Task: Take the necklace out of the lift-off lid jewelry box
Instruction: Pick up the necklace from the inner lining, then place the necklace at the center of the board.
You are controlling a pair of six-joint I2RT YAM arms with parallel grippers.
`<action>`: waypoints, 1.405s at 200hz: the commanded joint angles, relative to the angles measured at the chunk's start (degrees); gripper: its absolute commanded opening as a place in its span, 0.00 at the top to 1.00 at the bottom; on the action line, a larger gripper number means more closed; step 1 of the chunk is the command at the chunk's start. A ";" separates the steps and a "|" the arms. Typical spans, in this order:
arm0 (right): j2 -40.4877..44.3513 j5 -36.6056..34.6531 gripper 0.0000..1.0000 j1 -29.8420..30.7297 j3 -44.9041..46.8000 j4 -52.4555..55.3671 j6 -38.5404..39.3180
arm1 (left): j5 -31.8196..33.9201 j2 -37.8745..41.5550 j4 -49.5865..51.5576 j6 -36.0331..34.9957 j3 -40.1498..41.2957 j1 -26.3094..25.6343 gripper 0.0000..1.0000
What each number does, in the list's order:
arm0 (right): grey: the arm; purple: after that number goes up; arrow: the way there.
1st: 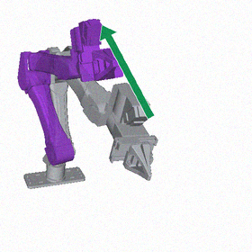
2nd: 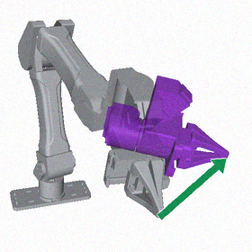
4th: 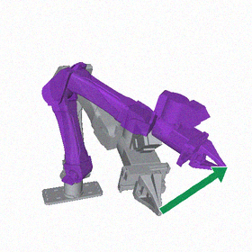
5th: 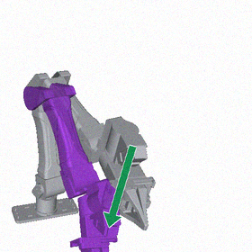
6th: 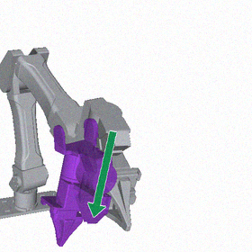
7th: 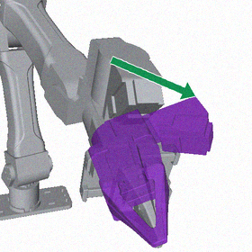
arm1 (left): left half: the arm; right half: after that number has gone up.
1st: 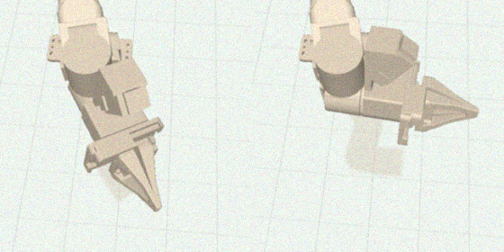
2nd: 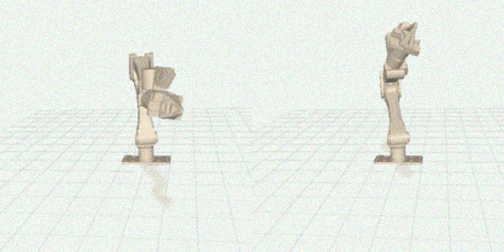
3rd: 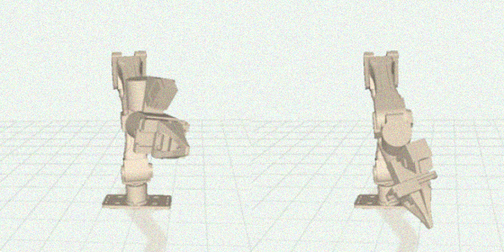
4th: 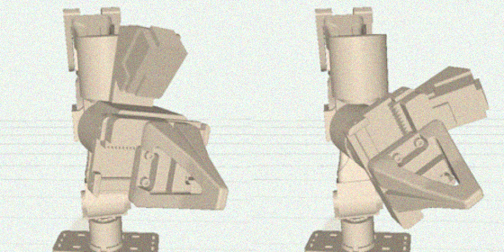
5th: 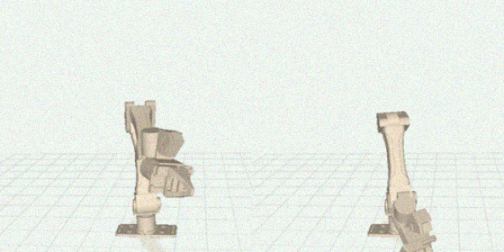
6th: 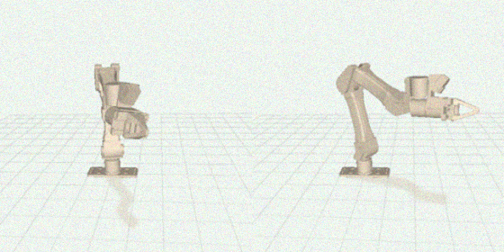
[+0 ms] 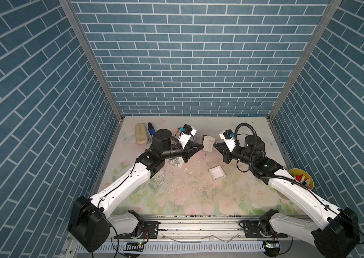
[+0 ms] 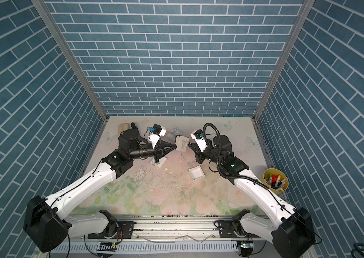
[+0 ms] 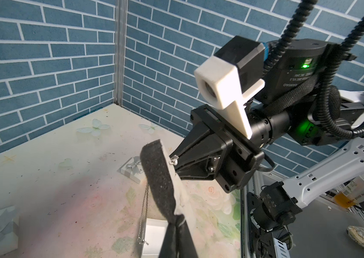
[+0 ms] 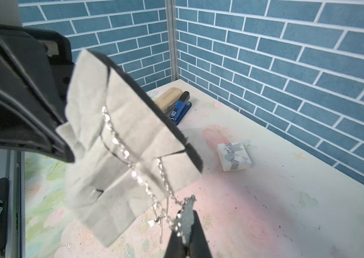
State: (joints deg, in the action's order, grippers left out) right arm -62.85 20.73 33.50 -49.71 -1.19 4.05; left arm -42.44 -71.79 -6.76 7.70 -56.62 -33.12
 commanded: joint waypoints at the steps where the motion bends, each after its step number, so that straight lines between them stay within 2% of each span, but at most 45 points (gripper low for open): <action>1: 2.07 -2.77 1.00 0.28 -0.51 2.64 1.93 | 0.17 0.70 1.44 -1.33 0.46 0.43 1.00; 58: 0.89 -8.05 1.00 0.26 -7.76 11.40 -3.78 | 0.90 -0.11 4.97 -3.45 1.65 0.44 1.00; 108: -6.39 -13.22 1.00 0.21 -19.18 22.73 -6.67 | 1.72 -0.37 7.88 -6.31 4.00 0.43 1.00; 165: -15.29 -17.86 1.00 -1.60 -28.27 27.91 -10.12 | 1.30 -0.46 9.93 -8.73 6.94 0.43 1.00; 207: -22.83 -16.07 1.00 -5.06 -33.73 30.42 -12.26 | 3.79 0.21 11.16 -10.33 9.27 0.43 1.00; 237: -29.11 -9.70 1.00 -7.16 -36.53 31.61 -13.27 | 8.60 0.83 10.67 -9.86 10.93 0.60 1.00; 281: -38.60 -4.61 1.00 -7.55 -41.18 31.87 -13.45 | 11.36 0.18 5.95 -7.31 13.87 1.53 1.00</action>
State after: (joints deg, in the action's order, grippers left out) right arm -97.27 11.22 25.85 -87.26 29.06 -7.73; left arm -33.58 -71.90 2.00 -0.78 -44.27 -32.53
